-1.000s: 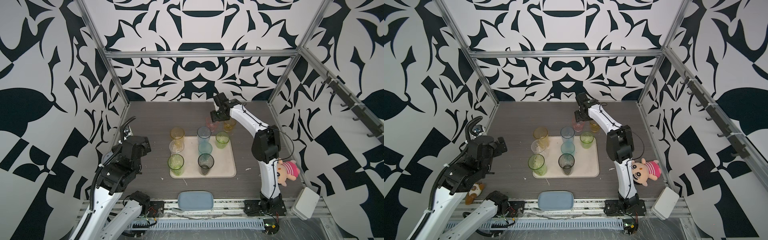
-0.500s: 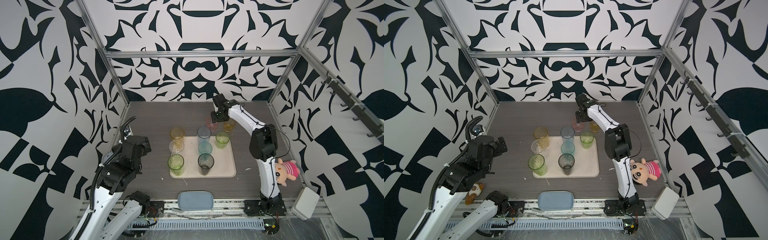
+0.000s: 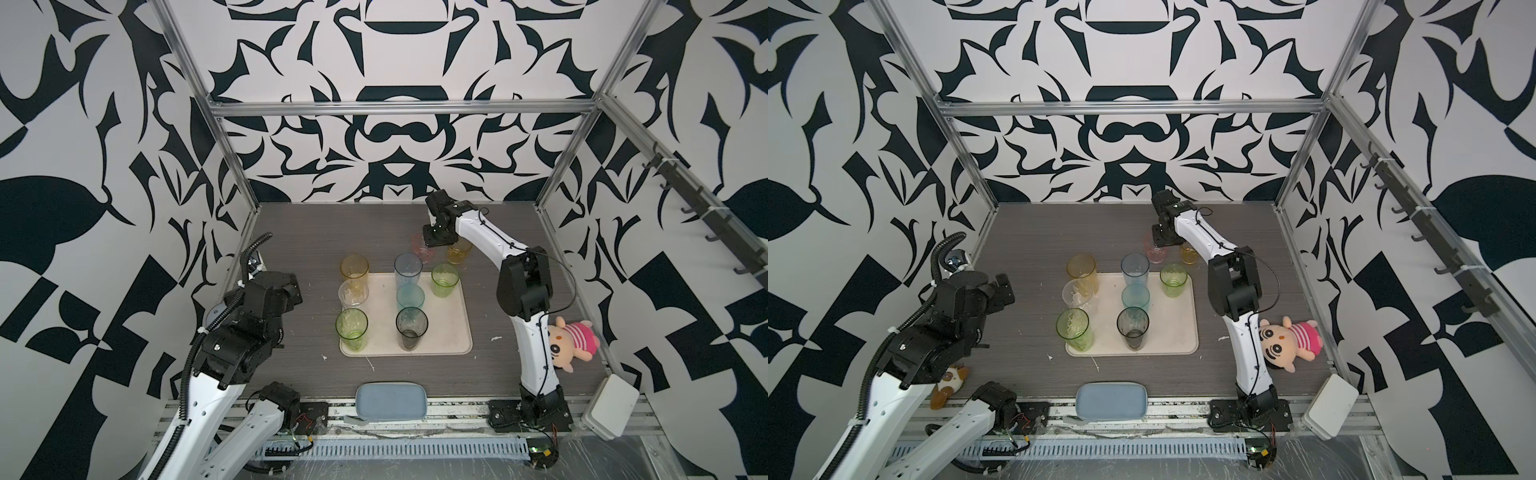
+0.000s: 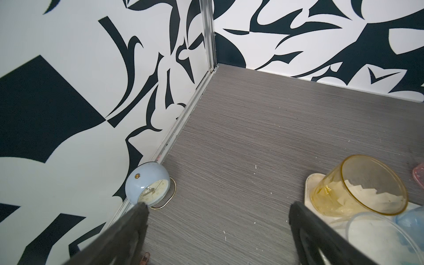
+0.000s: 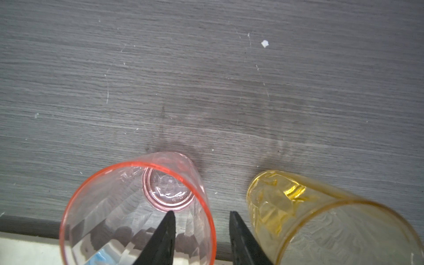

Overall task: Place the glasses into the tray
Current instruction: Pick up the glass from the top-center of the table.

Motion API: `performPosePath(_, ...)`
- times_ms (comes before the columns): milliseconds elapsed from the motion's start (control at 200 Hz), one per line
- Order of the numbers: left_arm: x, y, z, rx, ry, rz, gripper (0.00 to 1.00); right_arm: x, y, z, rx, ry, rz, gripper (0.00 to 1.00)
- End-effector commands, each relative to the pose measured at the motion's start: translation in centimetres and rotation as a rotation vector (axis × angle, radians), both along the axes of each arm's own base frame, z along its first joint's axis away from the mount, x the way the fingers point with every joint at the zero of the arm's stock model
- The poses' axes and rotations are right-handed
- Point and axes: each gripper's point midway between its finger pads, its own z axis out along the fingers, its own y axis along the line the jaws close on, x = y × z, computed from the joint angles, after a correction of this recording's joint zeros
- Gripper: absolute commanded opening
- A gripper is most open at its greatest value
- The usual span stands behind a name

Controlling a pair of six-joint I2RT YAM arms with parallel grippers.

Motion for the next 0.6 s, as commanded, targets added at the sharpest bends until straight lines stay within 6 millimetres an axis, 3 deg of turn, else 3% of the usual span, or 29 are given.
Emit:
performPosePath(0, 0.1, 0.1, -0.3, -0.002, 0.001, 0.006, 0.99, 0.8, 0.2, 1.6, 0.026, -0.035, -0.011, 0.39)
performPosePath(475, 0.1, 0.0, -0.3, -0.001, 0.002, 0.006, 1.0, 0.8, 0.6, 0.1, 0.046, -0.013, -0.002, 0.16)
performPosePath(595, 0.1, 0.0, -0.4, -0.001, 0.003, 0.006, 0.99, 1.0, 0.7, 0.1, 0.042, -0.027, 0.013, 0.03)
